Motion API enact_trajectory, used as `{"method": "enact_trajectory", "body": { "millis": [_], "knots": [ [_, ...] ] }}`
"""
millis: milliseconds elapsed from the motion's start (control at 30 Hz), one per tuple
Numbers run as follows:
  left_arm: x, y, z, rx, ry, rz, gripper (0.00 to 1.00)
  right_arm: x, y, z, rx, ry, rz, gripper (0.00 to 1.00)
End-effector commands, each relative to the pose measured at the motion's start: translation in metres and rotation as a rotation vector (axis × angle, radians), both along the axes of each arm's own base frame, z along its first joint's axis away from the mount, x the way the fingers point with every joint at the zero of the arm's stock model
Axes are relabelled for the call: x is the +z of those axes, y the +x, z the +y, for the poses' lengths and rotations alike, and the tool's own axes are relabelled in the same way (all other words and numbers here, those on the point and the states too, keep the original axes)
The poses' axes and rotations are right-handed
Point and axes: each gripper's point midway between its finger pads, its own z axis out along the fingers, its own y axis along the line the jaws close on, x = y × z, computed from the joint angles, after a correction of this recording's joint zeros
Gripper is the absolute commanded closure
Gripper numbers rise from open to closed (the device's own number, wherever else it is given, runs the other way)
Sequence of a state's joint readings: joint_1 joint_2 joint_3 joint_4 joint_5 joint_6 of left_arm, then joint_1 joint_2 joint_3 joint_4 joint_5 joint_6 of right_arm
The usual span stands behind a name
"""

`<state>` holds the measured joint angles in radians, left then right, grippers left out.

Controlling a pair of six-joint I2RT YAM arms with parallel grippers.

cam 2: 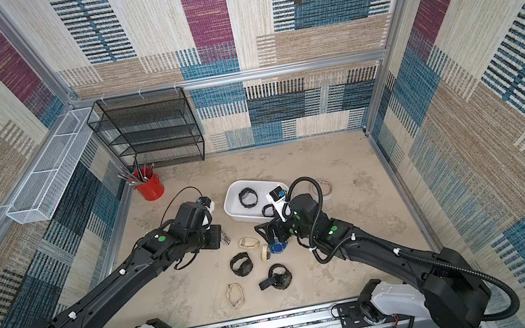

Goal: Put the watch into the storage box
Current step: Place the watch in the storage box.

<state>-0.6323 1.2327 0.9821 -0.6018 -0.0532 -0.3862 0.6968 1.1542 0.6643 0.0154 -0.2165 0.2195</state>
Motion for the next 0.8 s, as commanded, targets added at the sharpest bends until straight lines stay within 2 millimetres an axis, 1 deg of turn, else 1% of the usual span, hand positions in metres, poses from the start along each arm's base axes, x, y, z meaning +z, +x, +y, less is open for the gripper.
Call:
{"method": "enact_trajectory", "body": {
  "millis": [0,100,200,300,433,533,667,767],
  "knots": [
    [0.016,0.011,-0.009,-0.043,-0.002,-0.055,1.00,0.008,-0.001,0.007,0.016,0.025,-0.030,0.00],
    [0.029,0.021,-0.020,-0.063,-0.030,-0.085,1.00,0.007,-0.001,0.007,0.004,0.025,-0.024,0.00],
    [0.036,0.030,-0.031,-0.085,-0.054,-0.100,1.00,0.007,0.000,0.004,-0.021,0.031,-0.022,0.00],
    [0.042,0.041,-0.043,-0.100,-0.074,-0.109,1.00,0.004,0.006,-0.005,-0.091,0.028,-0.004,0.00],
    [0.052,0.055,-0.060,-0.122,-0.117,-0.131,1.00,0.005,0.007,-0.010,-0.134,0.051,0.010,0.00],
    [0.058,0.066,-0.071,-0.135,-0.130,-0.147,1.00,0.004,0.011,-0.019,-0.202,0.059,0.022,0.00],
    [0.058,0.077,-0.084,-0.158,-0.147,-0.144,1.00,0.001,0.014,-0.027,-0.262,0.061,0.043,0.00],
    [0.053,0.084,-0.093,-0.168,-0.153,-0.134,1.00,0.002,0.015,-0.029,-0.283,0.069,0.048,0.00]
  ]
}}
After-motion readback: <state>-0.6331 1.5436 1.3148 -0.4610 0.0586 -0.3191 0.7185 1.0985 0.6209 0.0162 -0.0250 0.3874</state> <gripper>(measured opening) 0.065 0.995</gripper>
